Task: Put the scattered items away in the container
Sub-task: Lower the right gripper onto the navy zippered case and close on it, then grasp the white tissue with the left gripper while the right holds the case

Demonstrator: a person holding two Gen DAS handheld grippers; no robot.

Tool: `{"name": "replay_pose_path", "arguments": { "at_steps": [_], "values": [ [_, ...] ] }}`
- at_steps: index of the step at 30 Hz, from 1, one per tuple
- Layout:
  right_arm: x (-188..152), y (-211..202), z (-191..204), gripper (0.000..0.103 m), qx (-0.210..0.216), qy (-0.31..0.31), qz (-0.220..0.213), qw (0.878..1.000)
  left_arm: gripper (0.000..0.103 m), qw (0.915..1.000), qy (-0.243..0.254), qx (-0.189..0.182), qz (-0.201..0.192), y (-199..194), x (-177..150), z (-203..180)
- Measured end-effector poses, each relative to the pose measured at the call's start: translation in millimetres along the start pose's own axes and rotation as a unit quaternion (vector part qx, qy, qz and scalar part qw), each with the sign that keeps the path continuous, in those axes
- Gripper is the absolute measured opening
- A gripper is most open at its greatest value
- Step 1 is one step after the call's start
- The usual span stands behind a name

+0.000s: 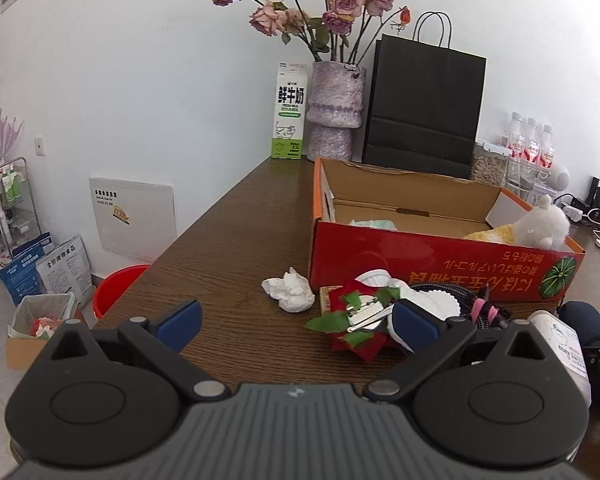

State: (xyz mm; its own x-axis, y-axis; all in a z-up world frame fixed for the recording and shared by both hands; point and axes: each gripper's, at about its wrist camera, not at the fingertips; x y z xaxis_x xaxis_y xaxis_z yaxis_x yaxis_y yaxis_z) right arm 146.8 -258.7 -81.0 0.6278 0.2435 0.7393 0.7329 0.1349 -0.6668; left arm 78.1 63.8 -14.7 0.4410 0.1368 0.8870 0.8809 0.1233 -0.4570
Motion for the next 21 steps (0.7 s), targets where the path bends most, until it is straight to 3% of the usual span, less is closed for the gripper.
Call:
{"name": "replay_pose_path", "arguments": {
  "at_steps": [9,13,21],
  "values": [
    [-2,-8,-3,0.065,-0.002,0.015,-0.024,1.000,0.103,0.9983,0.042,-0.040,0.001,7,2,-37],
    [-2,-14,-1,0.064,-0.001,0.016,-0.037,0.999,0.098,0.9973,0.054,-0.051,0.006,12,1,-50],
    [-3,-20,1,0.064,-0.001,0.016,-0.053,0.998,0.065,0.9951,0.075,-0.060,0.023,22,-2,-66]
  ]
}}
Point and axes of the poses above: each gripper's, at about its wrist camera, not at the fingertips, and y roughly the way its jaws point, z to its left, x to its top, and after that the axes turned 1 degree about -z, right-handed
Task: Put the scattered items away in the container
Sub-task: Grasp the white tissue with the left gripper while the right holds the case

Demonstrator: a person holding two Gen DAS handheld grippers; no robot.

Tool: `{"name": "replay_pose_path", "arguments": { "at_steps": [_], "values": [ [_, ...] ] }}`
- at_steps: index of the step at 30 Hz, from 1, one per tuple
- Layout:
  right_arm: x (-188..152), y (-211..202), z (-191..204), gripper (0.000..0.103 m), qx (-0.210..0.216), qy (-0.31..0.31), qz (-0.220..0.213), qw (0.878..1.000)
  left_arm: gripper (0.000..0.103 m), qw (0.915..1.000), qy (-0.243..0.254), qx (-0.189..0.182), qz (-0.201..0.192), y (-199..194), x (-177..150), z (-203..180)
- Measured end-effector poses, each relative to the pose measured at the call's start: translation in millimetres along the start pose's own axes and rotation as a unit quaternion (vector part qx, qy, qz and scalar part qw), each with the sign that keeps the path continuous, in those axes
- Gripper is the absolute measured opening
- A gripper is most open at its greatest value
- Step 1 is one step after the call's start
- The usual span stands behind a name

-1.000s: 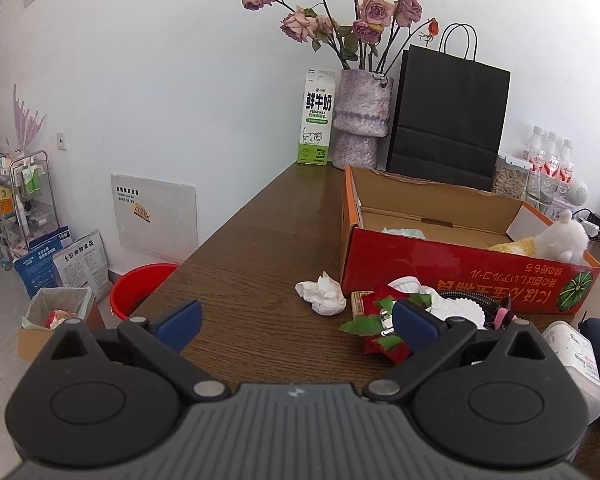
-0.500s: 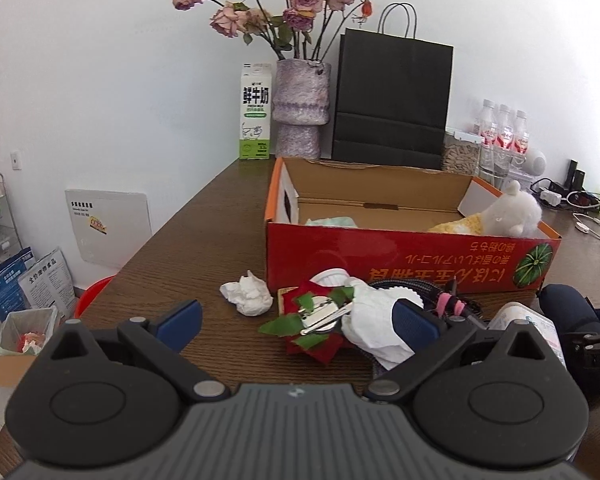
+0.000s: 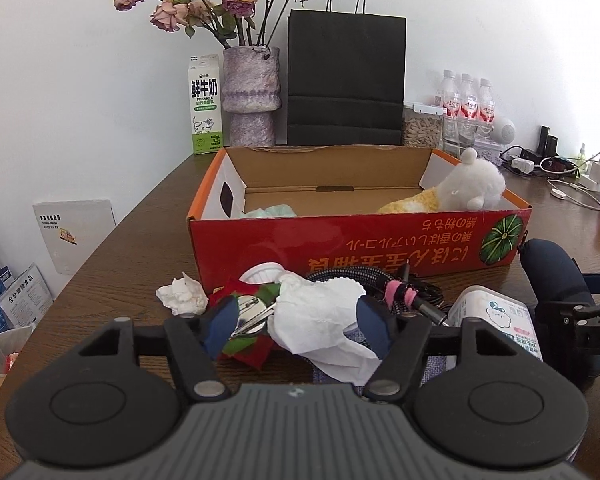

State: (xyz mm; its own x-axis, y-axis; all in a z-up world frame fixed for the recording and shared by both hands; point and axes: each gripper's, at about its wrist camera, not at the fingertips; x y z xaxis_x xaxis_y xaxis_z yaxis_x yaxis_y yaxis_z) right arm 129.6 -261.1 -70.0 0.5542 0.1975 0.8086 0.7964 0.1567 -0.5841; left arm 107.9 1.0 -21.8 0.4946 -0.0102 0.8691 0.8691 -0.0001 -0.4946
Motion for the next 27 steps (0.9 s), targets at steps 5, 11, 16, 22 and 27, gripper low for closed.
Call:
{"name": "replay_pose_path", "arguments": {
  "at_steps": [5,11,16,22,27],
  "values": [
    [-2,-2,2,0.064,0.004,0.001,-0.006,1.000,0.051,0.9999,-0.001,-0.004,0.012,6,-2,-3],
    [-4,-9,4,0.064,0.010,0.002,-0.015,1.000,0.021,0.9999,-0.002,-0.007,0.014,6,-4,-4],
    [-5,-18,5,0.064,0.013,0.004,-0.028,1.000,0.017,0.9999,0.003,-0.011,-0.003,-5,-2,-7],
    [1,-32,5,0.064,0.014,0.004,-0.055,0.998,0.017,0.9994,0.002,-0.012,-0.031,-20,7,-7],
    [13,-36,9,0.064,0.019,-0.002,-0.076,0.997,0.017,0.9986,0.002,-0.012,-0.052,-27,17,-9]
  ]
}}
Point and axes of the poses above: each gripper's, at about its wrist camera, not at the fingertips, and y roughly the way its jaws point, z to its left, x to its top, and after that the axes turned 1 degree about -z, right-handed
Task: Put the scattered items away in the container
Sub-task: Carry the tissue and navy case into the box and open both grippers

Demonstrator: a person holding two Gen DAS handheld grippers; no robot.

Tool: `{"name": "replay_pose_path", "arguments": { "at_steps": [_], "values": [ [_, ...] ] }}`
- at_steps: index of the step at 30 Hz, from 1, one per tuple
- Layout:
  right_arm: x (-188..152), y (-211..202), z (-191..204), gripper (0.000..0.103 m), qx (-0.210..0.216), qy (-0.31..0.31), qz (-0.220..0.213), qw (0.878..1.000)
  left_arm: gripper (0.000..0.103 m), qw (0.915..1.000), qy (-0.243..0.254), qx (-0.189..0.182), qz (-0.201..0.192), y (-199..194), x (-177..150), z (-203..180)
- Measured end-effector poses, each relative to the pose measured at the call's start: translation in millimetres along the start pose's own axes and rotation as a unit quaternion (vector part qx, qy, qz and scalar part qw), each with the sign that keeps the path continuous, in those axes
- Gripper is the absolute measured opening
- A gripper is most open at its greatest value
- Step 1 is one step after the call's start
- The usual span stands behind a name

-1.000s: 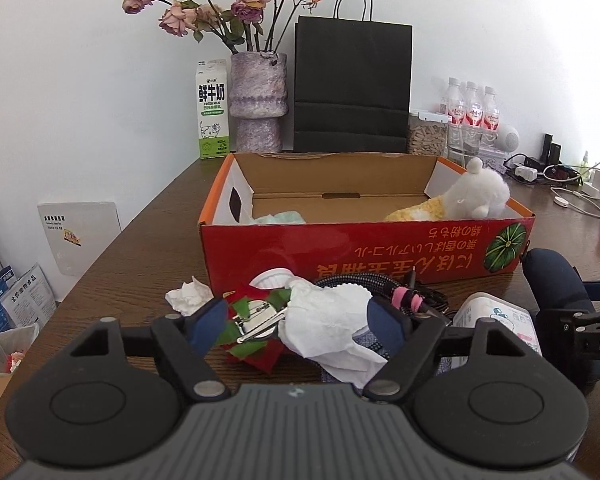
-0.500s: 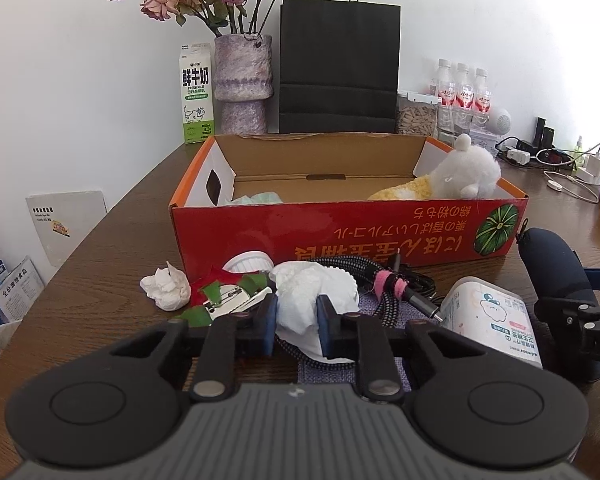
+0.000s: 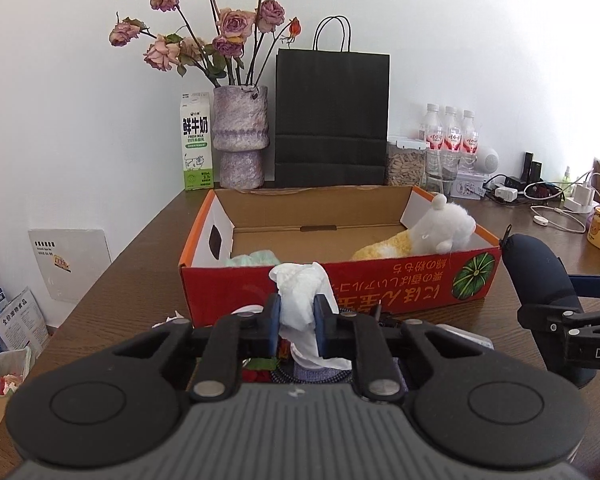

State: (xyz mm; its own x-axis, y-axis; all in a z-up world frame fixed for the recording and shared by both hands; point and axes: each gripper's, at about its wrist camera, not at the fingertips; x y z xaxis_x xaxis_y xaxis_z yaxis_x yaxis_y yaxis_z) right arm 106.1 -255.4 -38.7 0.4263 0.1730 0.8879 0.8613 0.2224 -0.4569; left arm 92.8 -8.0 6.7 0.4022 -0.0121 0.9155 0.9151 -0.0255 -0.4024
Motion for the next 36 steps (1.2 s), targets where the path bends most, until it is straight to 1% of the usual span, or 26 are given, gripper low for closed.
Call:
{"name": "replay_pose_path", "arguments": {
  "at_steps": [7,17,23,29,33,36],
  "values": [
    [28,18,13,0.064,0.016,-0.011,-0.024,1.000,0.017,0.9998,0.003,-0.004,-0.021,3,16,-5],
    [66,66,14,0.062,0.012,-0.005,-0.023,1.000,0.017,0.9992,0.002,-0.018,-0.035,25,35,-14],
    [83,99,9,0.061,0.009,0.007,-0.016,1.000,0.018,0.9988,-0.014,-0.015,-0.046,48,55,-9],
    [99,132,6,0.061,0.004,0.021,-0.015,1.000,0.018,0.9982,-0.036,-0.007,-0.046,80,75,-4],
    [110,145,-3,0.060,0.018,0.042,-0.014,0.999,0.018,0.9981,-0.043,-0.004,-0.044,98,84,-1],
    [120,150,-8,0.060,0.018,0.045,-0.021,0.999,0.018,0.9981,-0.046,0.001,-0.042,109,88,4]
  ]
}}
Point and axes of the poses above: each gripper's, at about its wrist camera, not at the fingertips, and y roughly the way its jaws point, z to its left, x to its top, and after that the axes turned 1 degree about -z, right-handed
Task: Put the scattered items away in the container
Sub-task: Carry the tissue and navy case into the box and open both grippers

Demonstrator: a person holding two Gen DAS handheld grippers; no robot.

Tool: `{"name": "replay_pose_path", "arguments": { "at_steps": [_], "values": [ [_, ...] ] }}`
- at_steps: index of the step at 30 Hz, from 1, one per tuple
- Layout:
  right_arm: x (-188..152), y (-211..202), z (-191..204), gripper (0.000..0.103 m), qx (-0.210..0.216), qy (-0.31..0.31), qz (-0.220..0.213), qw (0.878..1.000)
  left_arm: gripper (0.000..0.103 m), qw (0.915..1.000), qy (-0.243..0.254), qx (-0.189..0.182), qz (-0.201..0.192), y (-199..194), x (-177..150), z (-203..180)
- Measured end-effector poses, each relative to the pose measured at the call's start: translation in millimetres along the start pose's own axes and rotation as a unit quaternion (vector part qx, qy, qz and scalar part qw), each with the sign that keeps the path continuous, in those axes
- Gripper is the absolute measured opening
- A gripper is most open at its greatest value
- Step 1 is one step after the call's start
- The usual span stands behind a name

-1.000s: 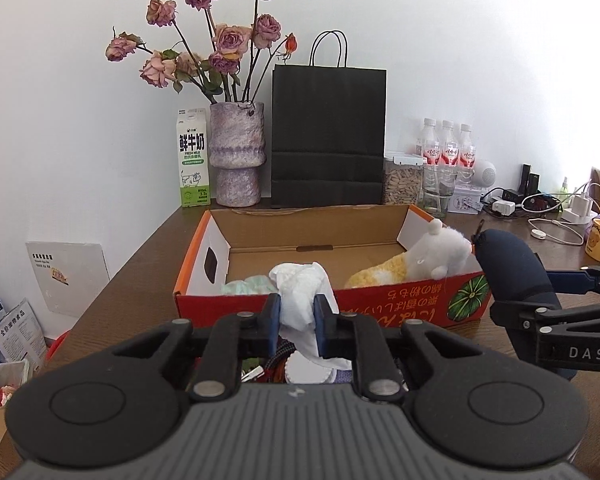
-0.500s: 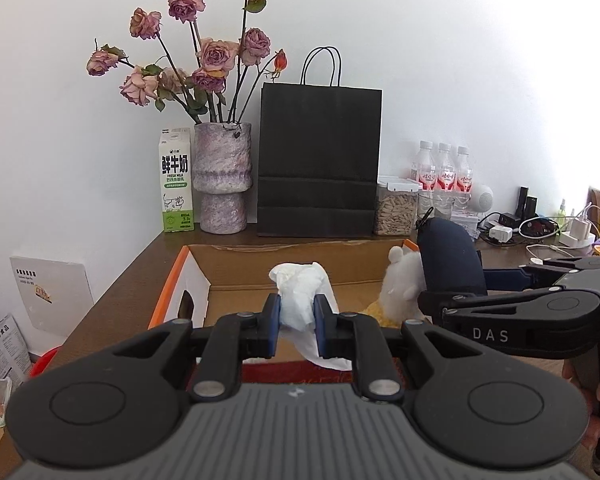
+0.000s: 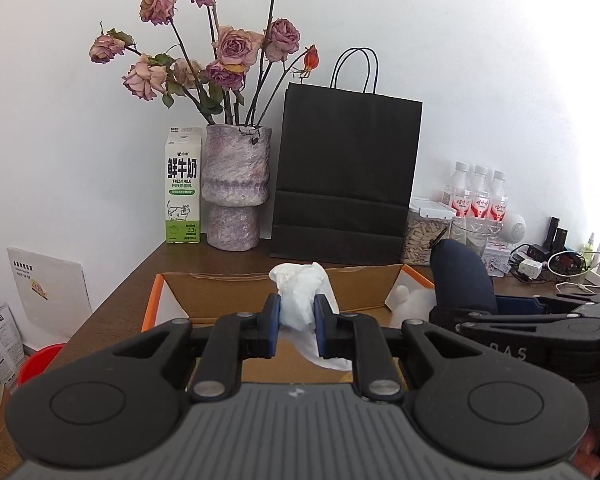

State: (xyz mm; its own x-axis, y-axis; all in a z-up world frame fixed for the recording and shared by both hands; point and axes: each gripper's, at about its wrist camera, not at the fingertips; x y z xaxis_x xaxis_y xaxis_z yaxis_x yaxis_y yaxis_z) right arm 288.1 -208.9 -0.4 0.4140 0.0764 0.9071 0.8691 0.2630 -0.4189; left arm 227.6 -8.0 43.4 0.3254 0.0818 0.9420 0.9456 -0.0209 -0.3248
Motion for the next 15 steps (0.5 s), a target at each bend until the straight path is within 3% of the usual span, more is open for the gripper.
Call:
{"name": "replay_pose_path", "arguments": {
  "at_steps": [8,15],
  "values": [
    [28,15,13,0.060,0.013,-0.027,-0.020,0.999,0.018,0.9992,-0.023,0.020,0.025,24,2,18],
    [68,48,14,0.060,-0.006,-0.048,-0.019,0.999,0.018,0.9986,-0.025,0.035,0.031,36,5,23]
  ]
}}
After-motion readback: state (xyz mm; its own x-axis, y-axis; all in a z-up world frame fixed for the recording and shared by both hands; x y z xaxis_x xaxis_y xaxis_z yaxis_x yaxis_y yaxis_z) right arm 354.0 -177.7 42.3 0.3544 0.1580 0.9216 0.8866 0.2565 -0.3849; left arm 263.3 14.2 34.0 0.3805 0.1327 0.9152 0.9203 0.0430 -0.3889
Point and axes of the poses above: each gripper's, at about its wrist camera, not at the fingertips, and y roughly the way its jaws point, z to its left, x to its top, and after that the axes turned 1 degree about -z, right-handed
